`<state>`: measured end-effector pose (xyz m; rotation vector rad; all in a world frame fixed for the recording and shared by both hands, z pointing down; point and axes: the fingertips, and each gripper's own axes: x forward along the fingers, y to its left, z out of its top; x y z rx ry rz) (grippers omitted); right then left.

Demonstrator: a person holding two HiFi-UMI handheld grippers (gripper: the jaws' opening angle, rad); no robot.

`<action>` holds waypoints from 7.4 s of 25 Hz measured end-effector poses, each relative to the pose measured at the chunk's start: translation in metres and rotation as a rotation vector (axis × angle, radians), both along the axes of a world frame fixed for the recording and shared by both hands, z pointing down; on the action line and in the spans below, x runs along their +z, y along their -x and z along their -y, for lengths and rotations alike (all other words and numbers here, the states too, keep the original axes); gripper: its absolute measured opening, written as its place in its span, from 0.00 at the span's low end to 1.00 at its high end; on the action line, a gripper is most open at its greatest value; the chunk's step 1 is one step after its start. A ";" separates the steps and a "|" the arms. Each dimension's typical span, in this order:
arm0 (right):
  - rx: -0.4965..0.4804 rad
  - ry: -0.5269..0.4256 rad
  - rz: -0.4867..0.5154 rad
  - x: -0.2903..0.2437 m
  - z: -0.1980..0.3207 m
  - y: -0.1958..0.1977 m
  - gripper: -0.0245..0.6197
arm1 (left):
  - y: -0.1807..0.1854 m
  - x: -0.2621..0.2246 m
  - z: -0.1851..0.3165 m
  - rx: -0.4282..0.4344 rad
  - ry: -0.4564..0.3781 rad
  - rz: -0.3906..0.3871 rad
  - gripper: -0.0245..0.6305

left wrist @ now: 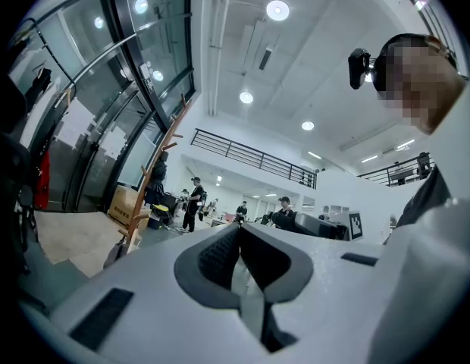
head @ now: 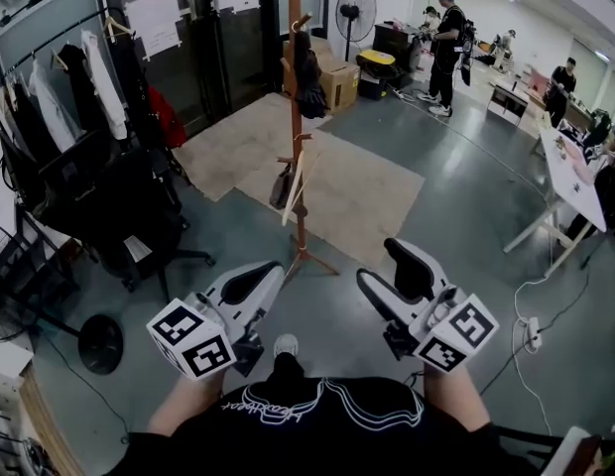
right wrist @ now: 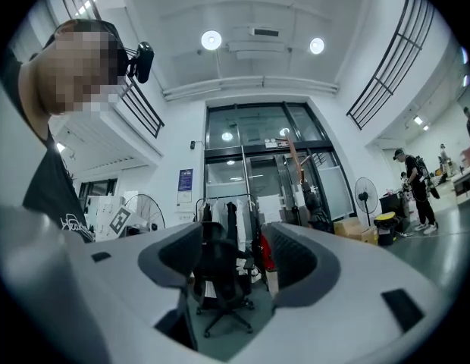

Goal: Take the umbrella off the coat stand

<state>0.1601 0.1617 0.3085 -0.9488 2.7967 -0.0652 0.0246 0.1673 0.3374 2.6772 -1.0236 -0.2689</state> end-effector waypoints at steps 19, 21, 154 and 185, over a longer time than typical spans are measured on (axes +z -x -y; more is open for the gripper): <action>0.082 0.049 -0.048 0.006 0.216 0.070 0.60 | 0.077 -0.017 0.224 0.060 0.001 -0.027 0.05; 0.094 0.054 -0.057 0.007 0.239 0.076 0.60 | 0.085 -0.018 0.247 0.063 -0.001 -0.030 0.05; 0.080 0.198 -0.071 0.069 0.362 0.112 0.41 | 0.127 0.021 0.358 0.029 0.077 -0.062 0.05; 0.063 0.196 -0.089 0.070 0.373 0.111 0.41 | 0.122 0.021 0.370 0.017 0.092 -0.059 0.05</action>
